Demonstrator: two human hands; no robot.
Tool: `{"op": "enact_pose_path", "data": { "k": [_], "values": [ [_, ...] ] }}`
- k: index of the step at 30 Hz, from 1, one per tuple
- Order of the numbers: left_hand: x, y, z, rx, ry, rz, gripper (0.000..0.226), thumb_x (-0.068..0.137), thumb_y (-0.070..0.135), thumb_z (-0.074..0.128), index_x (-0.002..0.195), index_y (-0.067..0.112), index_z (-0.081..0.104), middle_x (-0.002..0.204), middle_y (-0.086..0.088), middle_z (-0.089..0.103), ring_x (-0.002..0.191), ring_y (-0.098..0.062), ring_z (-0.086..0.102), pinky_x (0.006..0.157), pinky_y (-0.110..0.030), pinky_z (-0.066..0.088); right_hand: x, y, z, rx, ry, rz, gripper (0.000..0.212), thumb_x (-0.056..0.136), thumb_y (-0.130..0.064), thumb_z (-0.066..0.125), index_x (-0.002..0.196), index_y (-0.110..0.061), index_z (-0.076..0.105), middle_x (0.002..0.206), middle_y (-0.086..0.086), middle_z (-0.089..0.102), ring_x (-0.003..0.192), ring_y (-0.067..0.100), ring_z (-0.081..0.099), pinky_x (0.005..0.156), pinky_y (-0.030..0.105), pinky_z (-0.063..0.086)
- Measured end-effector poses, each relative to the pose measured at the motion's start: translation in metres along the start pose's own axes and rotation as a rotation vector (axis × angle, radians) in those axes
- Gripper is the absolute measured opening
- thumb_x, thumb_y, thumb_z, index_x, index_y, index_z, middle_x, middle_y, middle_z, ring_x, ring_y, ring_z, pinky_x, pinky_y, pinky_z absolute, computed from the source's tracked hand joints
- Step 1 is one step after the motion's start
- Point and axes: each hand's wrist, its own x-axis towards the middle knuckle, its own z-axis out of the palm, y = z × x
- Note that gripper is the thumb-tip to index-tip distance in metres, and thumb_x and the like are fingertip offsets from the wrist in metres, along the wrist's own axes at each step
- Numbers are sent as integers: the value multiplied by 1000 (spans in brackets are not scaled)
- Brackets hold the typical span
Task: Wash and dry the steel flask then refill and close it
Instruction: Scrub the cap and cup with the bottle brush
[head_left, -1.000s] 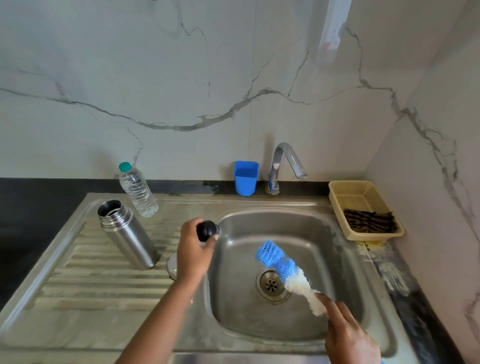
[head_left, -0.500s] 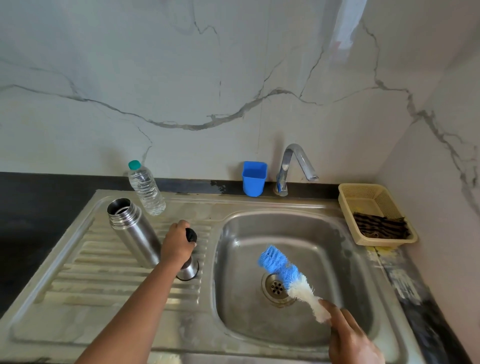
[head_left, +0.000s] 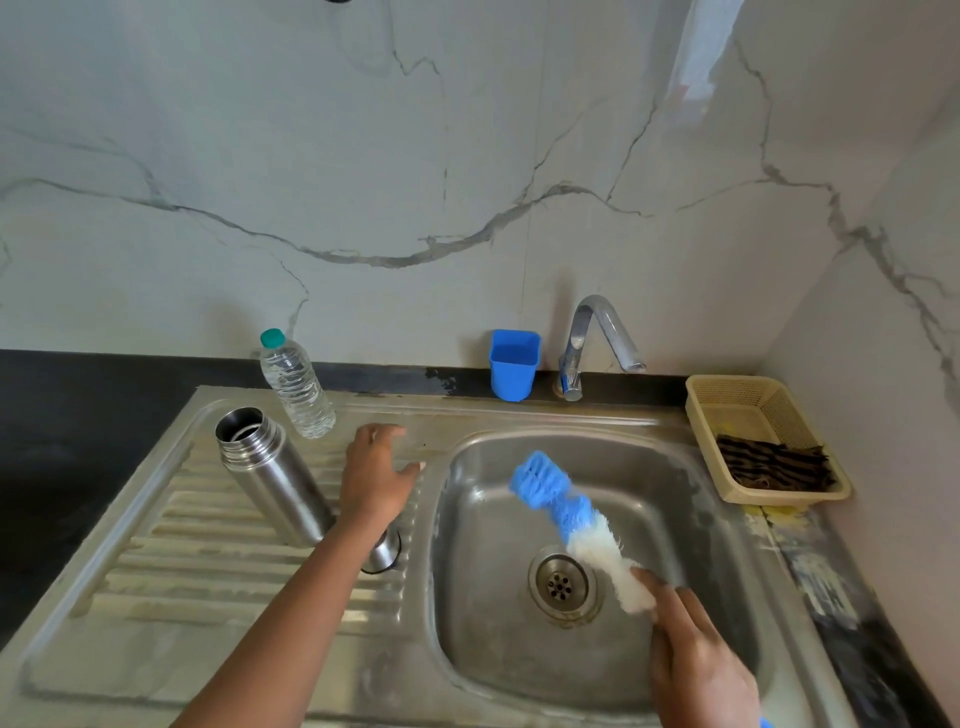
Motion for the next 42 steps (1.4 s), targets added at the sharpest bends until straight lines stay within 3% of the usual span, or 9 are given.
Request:
{"op": "enact_pose_path", "data": {
  "k": [4, 7, 11, 15, 21, 30, 37, 42],
  "values": [
    [10, 35, 4, -91, -23, 58, 45, 85, 19, 76, 126, 13, 60, 130, -9, 49, 124, -26, 47, 97, -27, 36, 34, -36, -16, -49, 49, -85, 63, 82, -2, 60, 133, -39, 53, 103, -9, 56, 72, 20, 63, 46, 29, 41],
    [26, 58, 15, -93, -95, 133, 54, 86, 21, 75, 135, 12, 54, 139, -9, 47, 132, -24, 43, 103, -29, 36, 67, -64, -28, -149, 68, -187, 69, 81, 5, 57, 141, -28, 49, 113, 0, 56, 82, 26, 64, 55, 32, 44],
    [54, 77, 36, 3, -238, 177, 76, 89, 26, 72, 152, 10, 33, 161, -8, 24, 150, -22, 20, 117, -33, 23, 115, -102, -37, -295, -56, -218, 72, 88, 3, 49, 150, -26, 25, 132, 4, 40, 110, 24, 53, 74, 30, 45],
    [78, 87, 57, 199, -342, 211, 90, 91, 33, 67, 158, 12, 11, 167, -5, 3, 153, -23, 5, 121, -38, 18, 155, -130, -35, -429, -58, -229, 56, 92, 1, 51, 142, -17, 33, 131, 8, 38, 110, 24, 51, 73, 29, 44],
    [95, 95, 76, 412, -376, 227, 94, 95, 37, 61, 158, 13, -5, 166, -5, -15, 153, -25, -10, 122, -51, 7, 194, -156, -28, -568, -78, -250, 48, 94, -2, 52, 140, -7, 37, 137, 13, 39, 114, 27, 52, 72, 31, 45],
    [98, 95, 101, 453, -354, 266, 93, 95, 48, 56, 158, 18, -7, 166, -3, -15, 153, -27, -11, 121, -58, 7, 220, -168, -21, -643, -167, -225, 39, 97, -7, 51, 136, -8, 46, 137, 12, 41, 118, 27, 52, 72, 30, 35],
    [95, 92, 111, 464, -333, 261, 99, 94, 52, 55, 157, 16, -13, 165, -3, -19, 153, -23, -12, 121, -58, 3, 221, -166, -20, -599, -210, -187, 39, 96, -4, 52, 134, -9, 48, 139, 11, 39, 114, 28, 55, 71, 31, 40],
    [96, 92, 106, 493, -356, 284, 99, 95, 49, 56, 156, 15, -15, 164, -3, -20, 152, -23, -13, 121, -58, 2, 197, -146, -14, -446, -122, -137, 48, 94, -3, 54, 139, -10, 39, 134, 10, 40, 111, 27, 56, 82, 32, 50]
  ]
}}
